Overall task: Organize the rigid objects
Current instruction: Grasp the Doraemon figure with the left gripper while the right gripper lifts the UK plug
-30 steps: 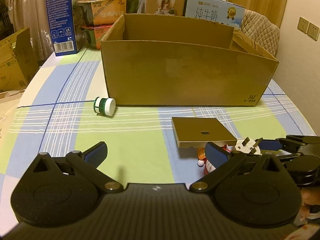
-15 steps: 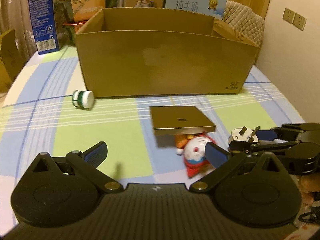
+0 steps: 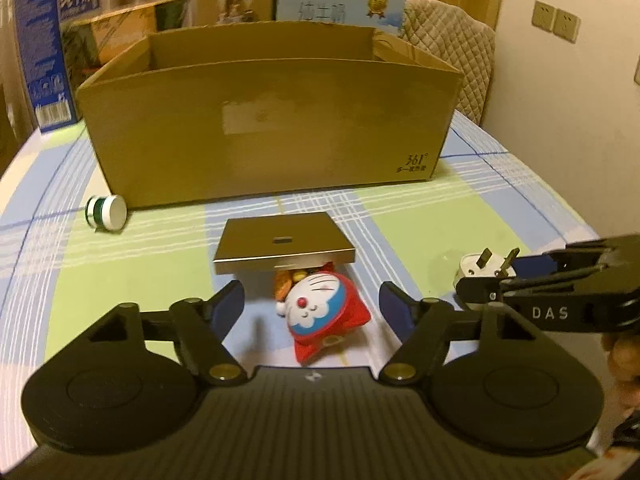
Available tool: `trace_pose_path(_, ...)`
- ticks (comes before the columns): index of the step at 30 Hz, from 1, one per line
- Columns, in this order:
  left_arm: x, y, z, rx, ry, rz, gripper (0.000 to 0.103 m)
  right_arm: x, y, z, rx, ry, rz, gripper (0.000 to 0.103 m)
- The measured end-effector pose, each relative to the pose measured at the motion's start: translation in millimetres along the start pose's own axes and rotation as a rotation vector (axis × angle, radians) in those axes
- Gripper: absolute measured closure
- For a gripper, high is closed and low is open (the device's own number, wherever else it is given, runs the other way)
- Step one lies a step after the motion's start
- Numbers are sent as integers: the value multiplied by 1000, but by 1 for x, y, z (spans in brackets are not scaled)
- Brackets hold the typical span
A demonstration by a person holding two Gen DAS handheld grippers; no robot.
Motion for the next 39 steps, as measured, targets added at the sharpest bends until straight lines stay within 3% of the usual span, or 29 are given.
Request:
trace_pose_path(5, -8, -14, -6, 32, -5, -81, 51, 3, -2, -2, 6, -6, -20, 55)
trace_pose_path(9, -9, -16, -11, 52, 1, -87, 58, 4, -2, -2, 11, -9, -23, 55)
trace_pose_path(26, -11, -15, -13, 72, 21, -90, 63, 4, -1, -3, 6, -9, -16, 55)
trace_pose_path(37, -27, -15, 13, -17, 80, -58, 63, 5, 11, 0, 29, -21, -3, 55)
trace_pose_path(39, -25, -11, 19, -4, 63, -53, 63, 5, 12, 1, 29, -25, -2, 55)
Point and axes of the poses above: each gripper's, at about its wrist camera, not at the fingertips, and z roughly against the way its jaws point, y to its left, x to its top, the point moved 9 cm from there along -z, roughly the way its jaws point, and after that the axes turned 12 degrees about x, right-handed, at the moved point
